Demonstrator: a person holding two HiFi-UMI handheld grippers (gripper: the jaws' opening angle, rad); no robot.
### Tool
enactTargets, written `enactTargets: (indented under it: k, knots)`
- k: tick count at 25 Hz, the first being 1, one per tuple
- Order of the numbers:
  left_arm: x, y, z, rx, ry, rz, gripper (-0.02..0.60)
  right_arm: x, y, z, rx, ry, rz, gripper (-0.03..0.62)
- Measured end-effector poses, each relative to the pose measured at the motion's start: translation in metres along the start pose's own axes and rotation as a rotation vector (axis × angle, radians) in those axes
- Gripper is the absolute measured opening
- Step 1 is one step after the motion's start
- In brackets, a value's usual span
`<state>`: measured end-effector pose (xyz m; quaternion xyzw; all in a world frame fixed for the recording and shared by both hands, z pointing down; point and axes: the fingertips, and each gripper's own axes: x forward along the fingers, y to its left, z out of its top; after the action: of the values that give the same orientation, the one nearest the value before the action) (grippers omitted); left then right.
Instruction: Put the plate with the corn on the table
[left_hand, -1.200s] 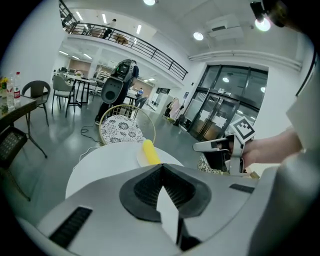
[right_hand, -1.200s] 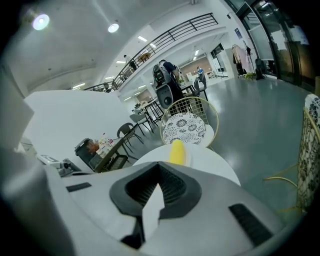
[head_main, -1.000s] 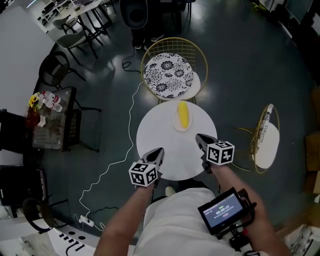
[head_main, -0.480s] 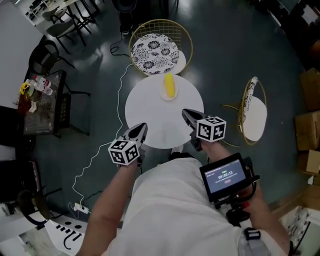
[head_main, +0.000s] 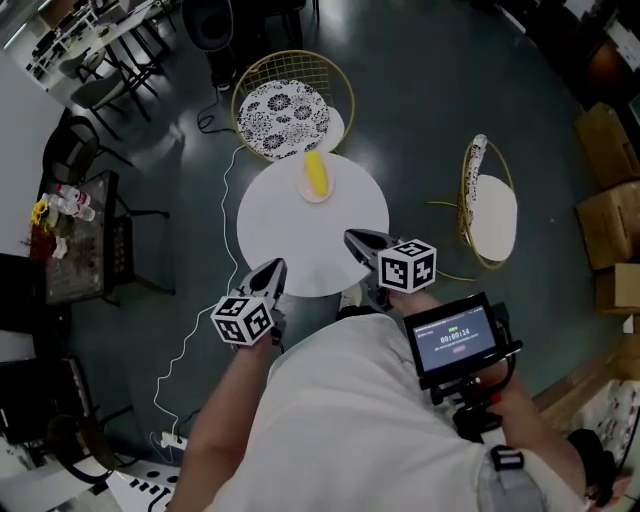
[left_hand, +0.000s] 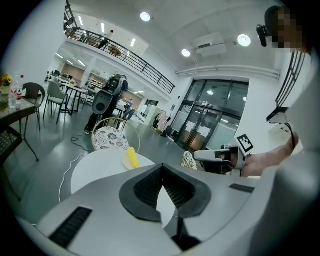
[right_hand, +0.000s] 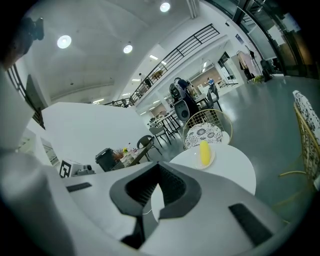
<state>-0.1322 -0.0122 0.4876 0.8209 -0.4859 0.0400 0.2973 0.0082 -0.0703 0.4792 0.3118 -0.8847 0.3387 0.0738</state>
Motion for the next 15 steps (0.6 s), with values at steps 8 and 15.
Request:
enactTargets:
  k: [8, 15]
  knots:
    - [-0.005, -0.014, -0.001, 0.018, -0.016, -0.042, 0.008, -0.008, 0.018, -0.006, 0.005, -0.025, 0.018, 0.006]
    - [0.003, -0.024, -0.009, 0.042, -0.003, -0.05, 0.008, -0.015, 0.014, -0.018, 0.007, -0.031, 0.041, 0.006]
